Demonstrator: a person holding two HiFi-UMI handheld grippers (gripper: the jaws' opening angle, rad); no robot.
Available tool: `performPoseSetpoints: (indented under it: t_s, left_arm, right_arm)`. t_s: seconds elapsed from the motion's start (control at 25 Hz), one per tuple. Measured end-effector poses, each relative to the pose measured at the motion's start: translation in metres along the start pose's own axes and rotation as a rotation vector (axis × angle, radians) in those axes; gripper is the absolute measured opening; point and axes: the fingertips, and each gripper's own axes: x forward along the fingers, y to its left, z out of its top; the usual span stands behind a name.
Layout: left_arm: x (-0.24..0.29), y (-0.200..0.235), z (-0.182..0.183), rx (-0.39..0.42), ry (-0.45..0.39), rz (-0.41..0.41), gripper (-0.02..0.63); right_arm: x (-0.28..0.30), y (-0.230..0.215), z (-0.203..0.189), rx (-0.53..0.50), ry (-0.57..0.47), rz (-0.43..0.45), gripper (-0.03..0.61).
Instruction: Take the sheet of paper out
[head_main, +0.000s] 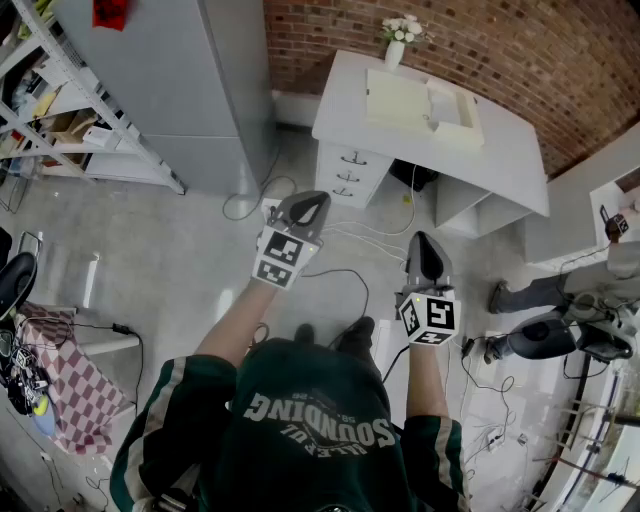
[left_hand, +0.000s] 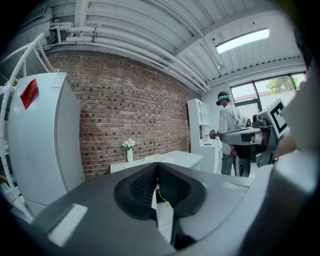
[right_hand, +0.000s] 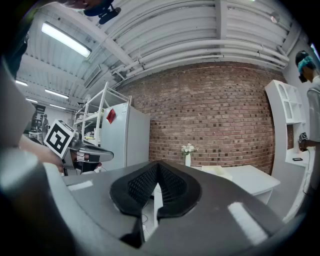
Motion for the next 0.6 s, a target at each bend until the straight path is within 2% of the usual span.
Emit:
performPoseSetpoints:
  t_s: [0.16, 0.6]
  left_arm:
    - [-0.006, 0.002, -0.002, -0.003, -0.002, -0.001, 0.011]
    - [-0.013, 0.000, -0.011, -0.014, 0.001, -0.012, 0.011]
  right_arm:
    - [-0.001, 0.010, 0.002, 0.007, -0.027, 0.019, -0.003]
    - [0.000, 0.023, -0.002, 0.000, -0.015, 0.032, -0.003]
